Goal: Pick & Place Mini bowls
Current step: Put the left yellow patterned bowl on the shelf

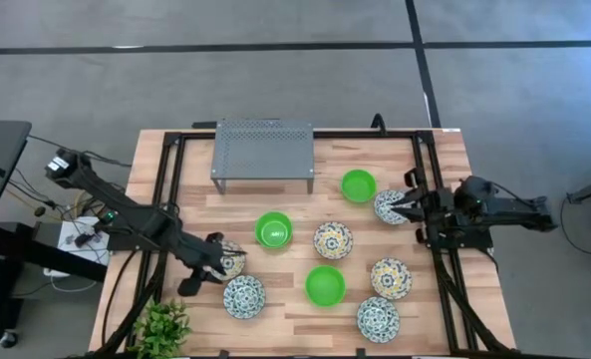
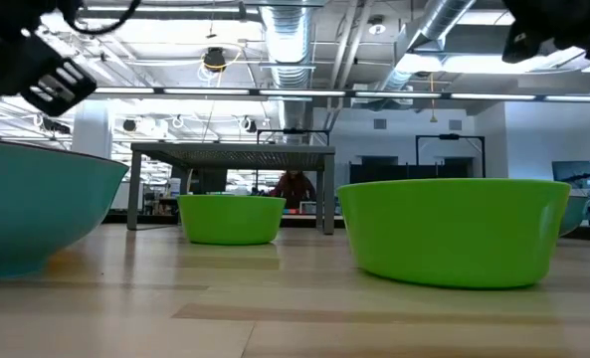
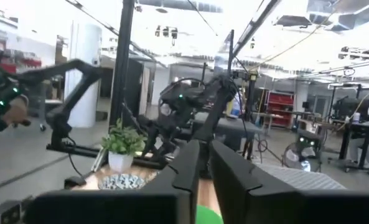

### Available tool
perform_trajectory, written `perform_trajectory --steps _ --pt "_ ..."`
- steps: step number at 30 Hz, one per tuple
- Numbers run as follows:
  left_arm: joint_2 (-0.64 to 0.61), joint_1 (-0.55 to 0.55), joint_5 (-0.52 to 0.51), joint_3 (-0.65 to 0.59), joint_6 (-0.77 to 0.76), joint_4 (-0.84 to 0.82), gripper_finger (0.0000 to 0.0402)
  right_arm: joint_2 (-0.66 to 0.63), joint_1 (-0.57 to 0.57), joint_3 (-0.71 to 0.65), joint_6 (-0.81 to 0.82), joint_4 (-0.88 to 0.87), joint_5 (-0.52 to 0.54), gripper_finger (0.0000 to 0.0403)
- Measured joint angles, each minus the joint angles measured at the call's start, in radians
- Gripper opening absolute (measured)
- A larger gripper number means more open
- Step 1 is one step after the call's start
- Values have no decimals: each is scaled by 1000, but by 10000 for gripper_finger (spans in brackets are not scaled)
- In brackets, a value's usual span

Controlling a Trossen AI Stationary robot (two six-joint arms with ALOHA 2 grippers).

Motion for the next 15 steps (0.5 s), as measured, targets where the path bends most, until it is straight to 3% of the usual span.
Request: perform_trajectory --steps 8,15 --pt "114 0 -30 0 -23 -4 120 235 -12 31 -47 184 127 138" --pt "170 -18 -32 0 -98 -65 120 397 -62 120 -63 187 133 170"
